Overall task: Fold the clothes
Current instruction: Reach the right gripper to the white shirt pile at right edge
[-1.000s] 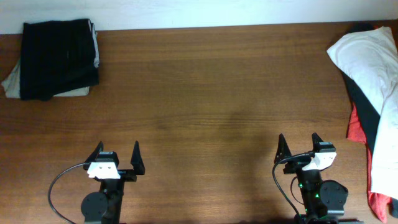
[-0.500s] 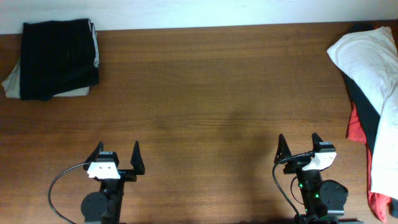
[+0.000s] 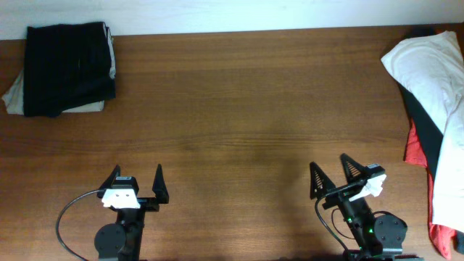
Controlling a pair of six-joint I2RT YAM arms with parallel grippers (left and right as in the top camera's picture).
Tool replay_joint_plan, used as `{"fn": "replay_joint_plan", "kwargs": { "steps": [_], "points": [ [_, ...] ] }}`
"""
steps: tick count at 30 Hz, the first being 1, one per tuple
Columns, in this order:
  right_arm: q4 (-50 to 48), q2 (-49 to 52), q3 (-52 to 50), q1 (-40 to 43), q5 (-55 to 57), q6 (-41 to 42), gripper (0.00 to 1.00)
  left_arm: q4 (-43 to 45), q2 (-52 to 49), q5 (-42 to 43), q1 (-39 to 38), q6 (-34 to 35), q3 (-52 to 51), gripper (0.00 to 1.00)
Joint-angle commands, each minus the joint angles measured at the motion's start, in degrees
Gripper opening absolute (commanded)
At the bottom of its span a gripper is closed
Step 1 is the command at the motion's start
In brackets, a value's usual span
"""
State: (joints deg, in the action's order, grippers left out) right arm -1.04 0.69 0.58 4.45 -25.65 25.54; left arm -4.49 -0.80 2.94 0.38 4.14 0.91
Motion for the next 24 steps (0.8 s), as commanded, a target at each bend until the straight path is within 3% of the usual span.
{"fn": "replay_joint_plan", "kwargs": {
  "steps": [1, 3, 7, 12, 15, 17, 20, 24],
  "points": [
    [-8.39, -0.33, -0.26, -0.31, -5.62, 7.56, 0.99, -0.04, 0.02, -0.42, -0.22, -0.5, -0.37, 0.99],
    [-17.16, -0.33, -0.2, -0.31, -2.73, 7.54, 0.99, -0.04, 0.02, -0.42, -0.24, -0.5, -0.39, 0.99],
    [-18.29, 1.38, 3.48, -0.31, 7.3, 4.33, 0.99, -0.04, 0.02, -0.42, -0.24, -0.5, -0.39, 0.99],
    [-16.09, 22.86, 19.63, -0.24, 14.64, -11.28, 0.99, -0.04, 0.02, -0.42, -0.24, -0.5, -0.37, 0.99],
    [-5.35, 48.33, 39.01, -0.13, 24.96, -19.93, 0.99, -0.04, 0.02, -0.42, -0.24, -0.5, -0.39, 0.99],
    [1.7, 59.58, 50.18, 1.51, 26.36, -20.85, 0.98, -0.04, 0.02, -0.42, -0.24, -0.5, -0.39, 0.99],
    [20.31, 82.95, 76.76, 8.52, 26.34, -20.87, 0.99, -0.04, 0.02, -0.42, -0.24, -0.5, -0.39, 0.99],
    [36.65, 101.26, 100.89, 16.24, 26.62, -23.87, 0.99, -0.04, 0.02, -0.42, -0.24, -0.5, -0.39, 0.99]
  ]
}}
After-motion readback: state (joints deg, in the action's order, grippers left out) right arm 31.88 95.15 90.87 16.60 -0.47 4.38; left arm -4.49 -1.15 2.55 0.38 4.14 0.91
